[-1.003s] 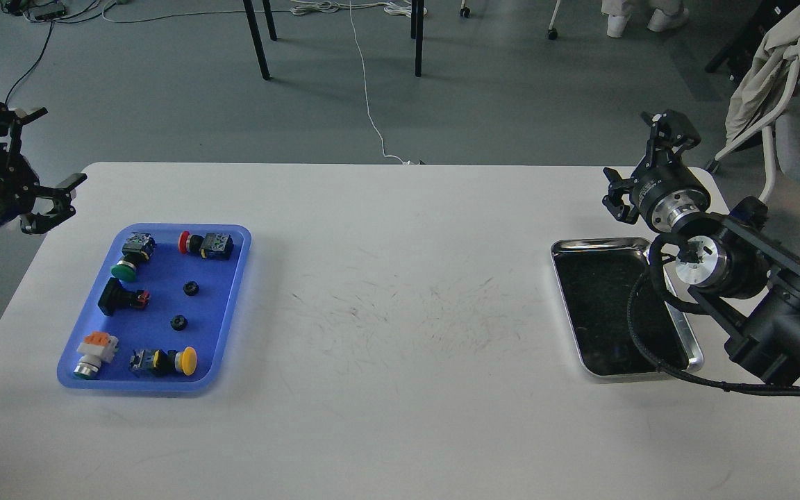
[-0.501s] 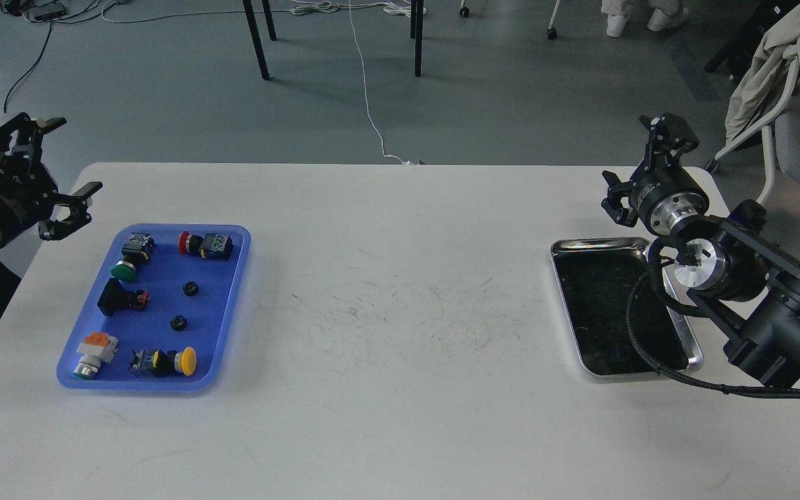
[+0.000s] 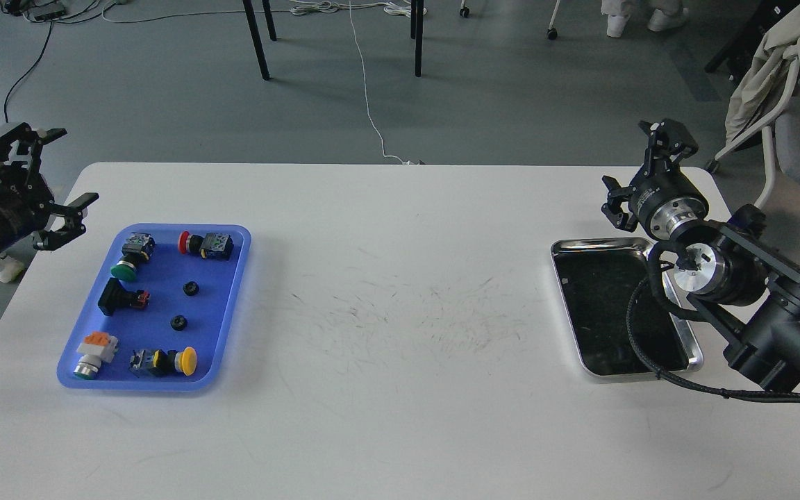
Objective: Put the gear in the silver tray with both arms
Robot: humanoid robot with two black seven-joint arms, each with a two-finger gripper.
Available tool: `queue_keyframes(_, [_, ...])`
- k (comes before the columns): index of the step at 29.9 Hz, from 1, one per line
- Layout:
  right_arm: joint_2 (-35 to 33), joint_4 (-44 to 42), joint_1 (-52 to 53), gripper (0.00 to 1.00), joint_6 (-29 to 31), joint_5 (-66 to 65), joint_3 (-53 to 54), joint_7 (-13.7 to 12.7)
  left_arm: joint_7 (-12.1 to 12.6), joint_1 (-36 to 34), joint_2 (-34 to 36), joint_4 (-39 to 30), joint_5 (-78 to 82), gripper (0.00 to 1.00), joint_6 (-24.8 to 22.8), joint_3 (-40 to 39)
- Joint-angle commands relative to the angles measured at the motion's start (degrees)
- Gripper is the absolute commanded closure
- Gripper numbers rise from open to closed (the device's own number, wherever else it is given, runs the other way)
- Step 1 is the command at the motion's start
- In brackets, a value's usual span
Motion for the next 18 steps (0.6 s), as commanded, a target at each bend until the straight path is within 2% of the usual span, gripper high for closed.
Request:
queue_keyframes(1, [0.0,0.08,-0.08,0.01,0.01,-0.02,0.0,0.0,-0.02,-0.52,0.53,-0.01,0.57,0.01,0.37,1.06])
queue_keyframes(14, [0.0,0.08,-0.17,0.01,0.01,-0.45,-0.09,0.0,0.94,-1.22,3.6,-2.2,5.32,0.01,-1.7,0.88])
queue_keyframes(18, [0.0,0.08,-0.17,0.01,0.01,-1.42,-0.09,-0.09,-0.02,-1.4,3.78,-2.38,5.14,0.01,-1.7,0.71])
